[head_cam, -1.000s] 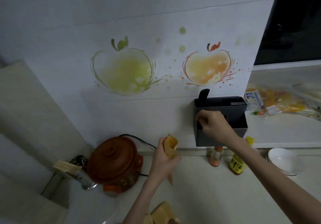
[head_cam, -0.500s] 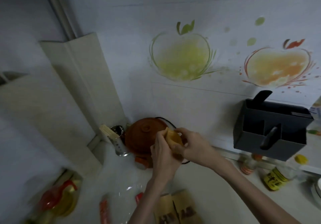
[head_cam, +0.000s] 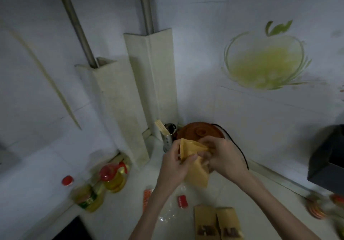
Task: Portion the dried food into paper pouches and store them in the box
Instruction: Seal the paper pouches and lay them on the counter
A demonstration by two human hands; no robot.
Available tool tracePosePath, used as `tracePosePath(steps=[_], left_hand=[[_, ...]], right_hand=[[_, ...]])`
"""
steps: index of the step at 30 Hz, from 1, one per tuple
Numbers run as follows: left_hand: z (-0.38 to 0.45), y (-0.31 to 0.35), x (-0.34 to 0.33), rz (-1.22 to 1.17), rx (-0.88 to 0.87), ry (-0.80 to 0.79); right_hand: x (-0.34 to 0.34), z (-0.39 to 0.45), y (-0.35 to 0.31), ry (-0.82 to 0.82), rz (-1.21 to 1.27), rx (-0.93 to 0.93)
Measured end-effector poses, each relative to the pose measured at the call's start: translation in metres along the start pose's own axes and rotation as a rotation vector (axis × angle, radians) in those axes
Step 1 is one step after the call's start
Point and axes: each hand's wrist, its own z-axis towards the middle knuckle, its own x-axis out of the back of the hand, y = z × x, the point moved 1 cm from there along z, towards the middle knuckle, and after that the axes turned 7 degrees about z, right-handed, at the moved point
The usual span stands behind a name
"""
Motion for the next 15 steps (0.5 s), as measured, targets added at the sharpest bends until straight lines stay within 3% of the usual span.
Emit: tracePosePath(steps=[8,15], left_hand=[[-0.025,-0.016,0.07,0.042,-0.012,0.223],[-0.041,-0.023,0.118,0.227,-0.005,0.315]], right_hand=[[-0.043,0.012,-0.043,-0.129,-0.069,0.327],[-0.077,0.017,-0.08,-0.101,-0.017,0.362]])
